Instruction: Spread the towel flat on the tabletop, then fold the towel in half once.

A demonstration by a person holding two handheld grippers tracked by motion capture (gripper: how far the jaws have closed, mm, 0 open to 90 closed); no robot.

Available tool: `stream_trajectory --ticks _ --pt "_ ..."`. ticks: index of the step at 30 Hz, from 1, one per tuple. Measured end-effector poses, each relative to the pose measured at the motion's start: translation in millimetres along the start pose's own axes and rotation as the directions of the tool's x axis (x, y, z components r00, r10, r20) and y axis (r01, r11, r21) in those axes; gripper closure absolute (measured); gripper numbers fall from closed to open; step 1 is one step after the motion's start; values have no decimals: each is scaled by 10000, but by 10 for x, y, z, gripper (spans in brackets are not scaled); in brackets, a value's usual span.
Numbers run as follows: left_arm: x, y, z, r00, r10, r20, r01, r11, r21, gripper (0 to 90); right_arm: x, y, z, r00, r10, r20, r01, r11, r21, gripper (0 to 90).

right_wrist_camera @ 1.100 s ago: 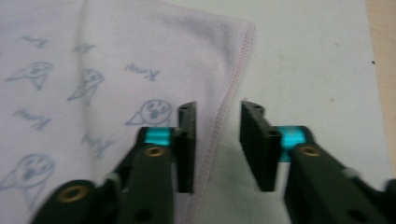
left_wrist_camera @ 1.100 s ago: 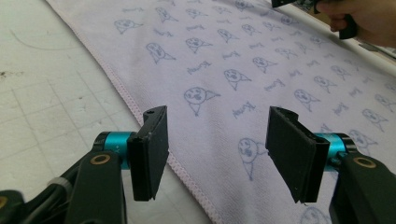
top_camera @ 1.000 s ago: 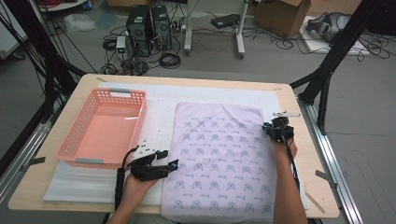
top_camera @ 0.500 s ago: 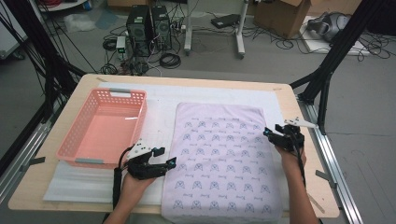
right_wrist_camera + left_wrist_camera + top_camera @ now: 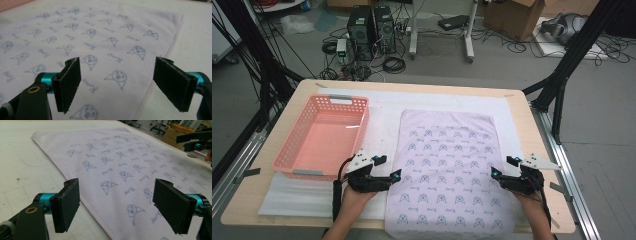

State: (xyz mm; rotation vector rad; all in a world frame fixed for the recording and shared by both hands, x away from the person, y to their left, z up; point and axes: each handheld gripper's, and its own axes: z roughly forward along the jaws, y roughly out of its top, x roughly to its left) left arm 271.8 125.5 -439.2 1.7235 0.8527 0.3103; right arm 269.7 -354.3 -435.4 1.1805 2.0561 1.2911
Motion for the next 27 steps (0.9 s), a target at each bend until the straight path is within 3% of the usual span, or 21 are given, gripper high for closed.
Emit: stream_trajectory --ticks 7,13,27 --pt "-32 -13 51 9999 102 103 -104 9999 138 226 6 -27 -156 10000 9 70 -7 9994 -355 206" --pt "-55 -28 56 9998 180 84 -181 9998 126 228 -32 -59 -147 9999 107 108 -104 9994 -336 206" --pt "-1 -32 48 10000 -87 -24 87 10000 37 229 -31 -33 -127 9998 167 108 -162 9989 -447 202"
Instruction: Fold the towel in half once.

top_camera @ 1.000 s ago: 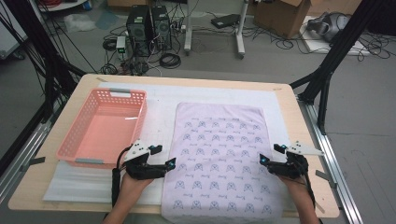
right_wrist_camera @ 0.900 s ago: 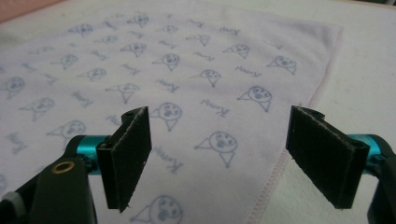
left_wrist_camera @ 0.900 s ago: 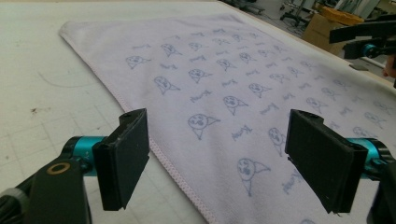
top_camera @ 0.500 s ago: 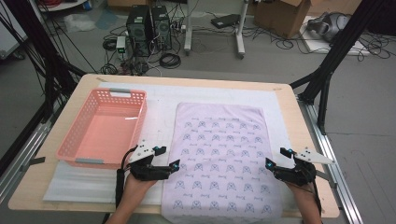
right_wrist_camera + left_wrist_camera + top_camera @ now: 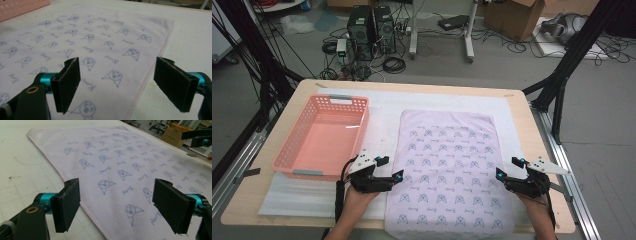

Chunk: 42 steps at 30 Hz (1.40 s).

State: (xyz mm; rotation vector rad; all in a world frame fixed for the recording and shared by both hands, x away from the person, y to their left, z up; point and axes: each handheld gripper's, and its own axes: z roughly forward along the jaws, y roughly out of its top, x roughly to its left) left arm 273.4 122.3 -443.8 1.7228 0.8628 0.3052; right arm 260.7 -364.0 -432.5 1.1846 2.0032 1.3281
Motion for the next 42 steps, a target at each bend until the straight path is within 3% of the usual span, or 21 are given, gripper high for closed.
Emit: stream_trajectory --ticks 5,10,13,19,21,25,29,32,35,38,40,42 --pt "17 17 24 10000 70 24 -70 10000 34 230 -11 0 34 10000 -47 -53 47 10000 79 201" --pt "75 95 92 9997 -218 69 217 9998 20 233 -48 43 82 9995 218 218 -219 9997 55 195" --pt "107 192 177 9993 -274 -265 278 9995 155 258 -85 64 150 9993 290 244 -293 9995 154 183" --pt "201 399 364 9981 -555 -257 564 9978 360 266 -124 116 303 9998 203 -23 -201 9981 587 185" --pt "235 463 432 9985 -507 -229 516 9978 422 320 -154 150 356 9997 239 5 -239 9973 697 186" --pt "345 554 579 9962 -632 -602 670 9956 648 338 -212 245 451 9997 249 23 -250 9950 970 215" --pt "484 589 726 9910 -863 -1023 951 9919 842 349 -287 347 529 9997 223 135 -238 9925 1196 250" --pt "575 561 836 9855 -1103 -1290 1260 9847 1206 355 -354 406 622 9990 377 220 -406 9874 1529 272" --pt "624 534 934 9811 -874 -1729 1131 9829 1452 362 -421 450 732 9975 492 498 -579 9799 1907 321" --pt "671 525 1027 9727 -640 -2230 1063 9772 1836 395 -486 472 841 9952 562 795 -733 9701 2313 355" --pt "709 503 1069 9657 -891 -2440 1316 9777 1636 408 -526 479 910 9927 596 1051 -848 9634 2543 366" --pt "746 492 1098 9575 -1223 -2612 1726 9685 1794 430 -560 479 968 9894 702 1271 -1019 9592 2636 382"
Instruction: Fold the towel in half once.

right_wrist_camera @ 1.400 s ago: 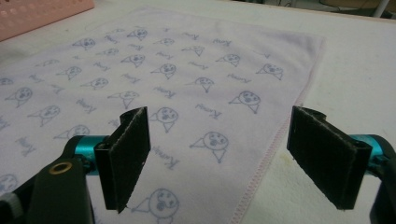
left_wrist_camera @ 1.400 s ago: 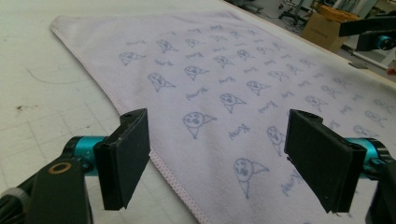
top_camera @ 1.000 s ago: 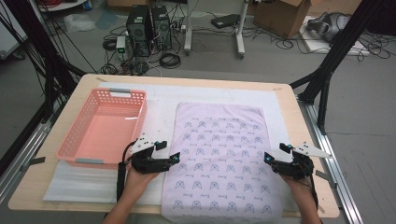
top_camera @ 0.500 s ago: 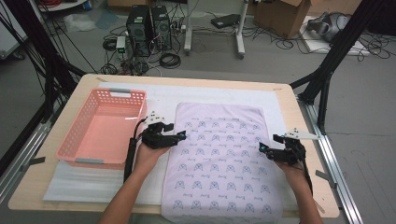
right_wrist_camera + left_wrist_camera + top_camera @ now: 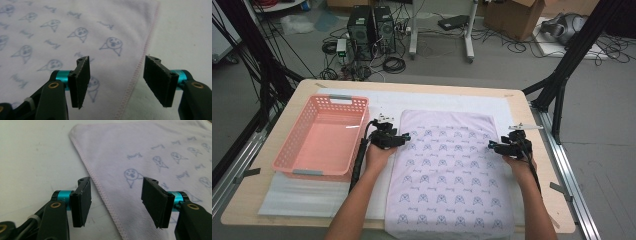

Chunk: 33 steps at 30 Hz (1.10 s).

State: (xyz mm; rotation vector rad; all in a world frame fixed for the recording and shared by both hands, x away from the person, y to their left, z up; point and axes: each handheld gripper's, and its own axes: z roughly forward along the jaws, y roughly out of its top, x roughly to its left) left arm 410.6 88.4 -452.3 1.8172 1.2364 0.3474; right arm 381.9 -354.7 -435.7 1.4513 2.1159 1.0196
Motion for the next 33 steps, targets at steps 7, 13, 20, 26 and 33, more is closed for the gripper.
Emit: stream_trajectory --ticks 7,13,20,26,33 --pt "-75 38 64 9954 794 -530 -783 9967 230 482 -2 24 141 9951 205 965 -245 9989 404 434" --pt "-95 35 57 9834 1510 -1006 -1478 9883 382 624 31 46 141 9967 -49 814 6 9986 522 680" --pt "-77 40 55 9925 1007 -694 -988 9946 308 873 49 50 143 9987 -61 512 34 9985 538 848" --pt "-31 102 -5 9940 -35 -1093 -3 9994 -346 881 30 107 145 9951 -267 956 209 9979 609 863" --pt "5 337 -114 9909 -602 -1201 486 9941 -973 882 17 308 65 9929 146 1180 -110 9995 -313 866"
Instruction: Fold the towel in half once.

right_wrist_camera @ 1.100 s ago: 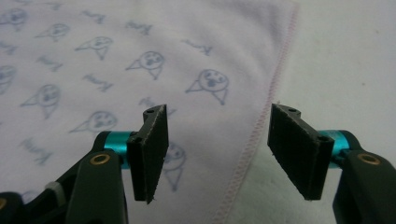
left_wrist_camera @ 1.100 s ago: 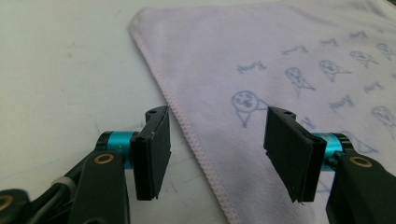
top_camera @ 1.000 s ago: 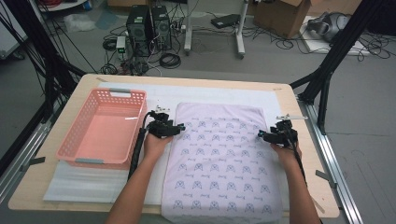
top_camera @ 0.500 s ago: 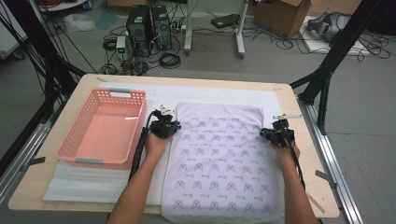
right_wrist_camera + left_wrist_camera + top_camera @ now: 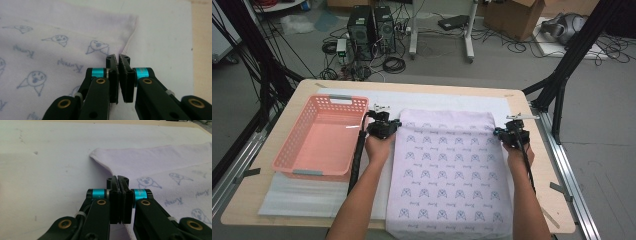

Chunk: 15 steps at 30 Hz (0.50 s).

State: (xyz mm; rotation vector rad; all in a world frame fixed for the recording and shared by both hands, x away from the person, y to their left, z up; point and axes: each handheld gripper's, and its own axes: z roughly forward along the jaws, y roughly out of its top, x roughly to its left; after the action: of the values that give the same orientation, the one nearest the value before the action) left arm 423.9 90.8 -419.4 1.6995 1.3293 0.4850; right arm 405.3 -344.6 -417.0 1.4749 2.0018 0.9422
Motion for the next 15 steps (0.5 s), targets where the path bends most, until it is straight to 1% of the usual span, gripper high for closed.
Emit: stream_trajectory --ticks 1,2,3,4,5,7,10,12,15 --pt "1 25 -21 9999 -91 71 92 9999 -50 882 -2 41 -33 9997 221 -107 -222 9996 -177 866" --pt "1 36 -40 9998 -126 147 128 9999 -117 882 1 65 -57 9996 244 -135 -247 9994 -249 865" --pt "5 45 -70 9996 -161 249 165 9997 -163 882 4 72 -77 9998 170 -138 -174 9994 -291 866" --pt "18 52 -104 9990 -152 424 158 9998 -137 881 -6 72 -97 9997 171 -198 -177 9993 -330 865" --pt "23 53 -123 9984 -173 532 180 9997 -136 881 -23 65 -120 9989 281 -362 -294 9989 -358 866" --pt "24 57 -181 9954 -276 916 280 9996 -25 881 -31 55 -169 9978 379 -543 -400 9984 -397 865" --pt "18 92 -304 9917 -369 1230 366 9993 44 880 -14 61 -275 9966 214 -792 -259 9980 -570 863" --pt "14 109 -401 9900 -296 1381 295 9996 32 880 13 66 -361 9961 -16 -877 -45 9976 -691 862" --pt "5 73 -553 9840 -394 1739 409 9991 -55 880 28 38 -487 9944 -255 -1030 168 9963 -848 862"
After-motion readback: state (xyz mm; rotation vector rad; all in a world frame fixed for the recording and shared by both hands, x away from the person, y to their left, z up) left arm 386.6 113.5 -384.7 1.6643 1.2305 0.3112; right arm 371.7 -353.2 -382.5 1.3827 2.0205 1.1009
